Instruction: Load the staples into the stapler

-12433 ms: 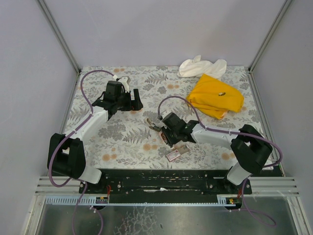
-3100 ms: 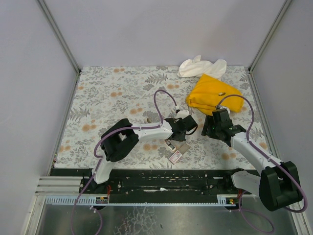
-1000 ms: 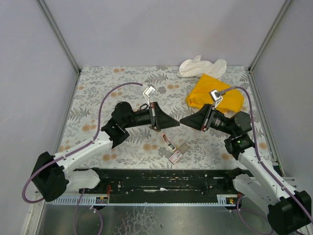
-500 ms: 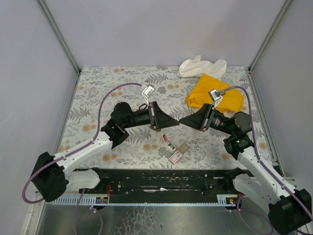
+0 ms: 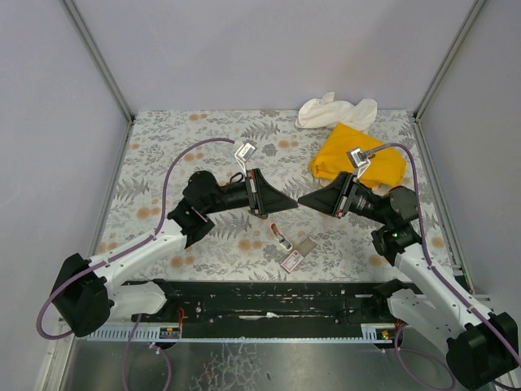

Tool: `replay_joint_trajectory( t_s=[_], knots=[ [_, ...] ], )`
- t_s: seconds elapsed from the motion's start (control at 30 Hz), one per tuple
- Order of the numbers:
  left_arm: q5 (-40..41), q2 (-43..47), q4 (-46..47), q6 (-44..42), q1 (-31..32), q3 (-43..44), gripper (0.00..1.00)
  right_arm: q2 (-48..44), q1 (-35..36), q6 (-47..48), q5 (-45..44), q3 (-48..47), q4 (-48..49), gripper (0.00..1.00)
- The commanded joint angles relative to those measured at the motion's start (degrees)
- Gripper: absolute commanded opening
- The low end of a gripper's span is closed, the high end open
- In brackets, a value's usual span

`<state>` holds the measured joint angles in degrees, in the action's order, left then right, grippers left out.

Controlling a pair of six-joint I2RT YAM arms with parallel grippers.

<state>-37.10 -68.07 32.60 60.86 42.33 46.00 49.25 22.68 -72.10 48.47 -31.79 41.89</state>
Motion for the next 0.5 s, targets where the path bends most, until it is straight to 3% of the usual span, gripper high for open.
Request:
replay_joint_trajectory(
  t_s=[0.0,0.27,0.47],
  knots=[
    [1.77,0.56,2.67,0.06,-0.30,-0.82,0.21,-0.27,1.05,-0.19,-0.32,0.38,3.30,0.18],
    [1.46,1.57,0.59,0.39,-3.88,-2.62,0.57,0.52,0.99,6.20,-1.76,-0.33,-3.97,0.18],
    [1.32,4.62,-8.33,-3.62,-8.79,-3.29,0.64,2.12,1.05,15.20,-2.26,-3.89,-14.15,0.18]
  ],
)
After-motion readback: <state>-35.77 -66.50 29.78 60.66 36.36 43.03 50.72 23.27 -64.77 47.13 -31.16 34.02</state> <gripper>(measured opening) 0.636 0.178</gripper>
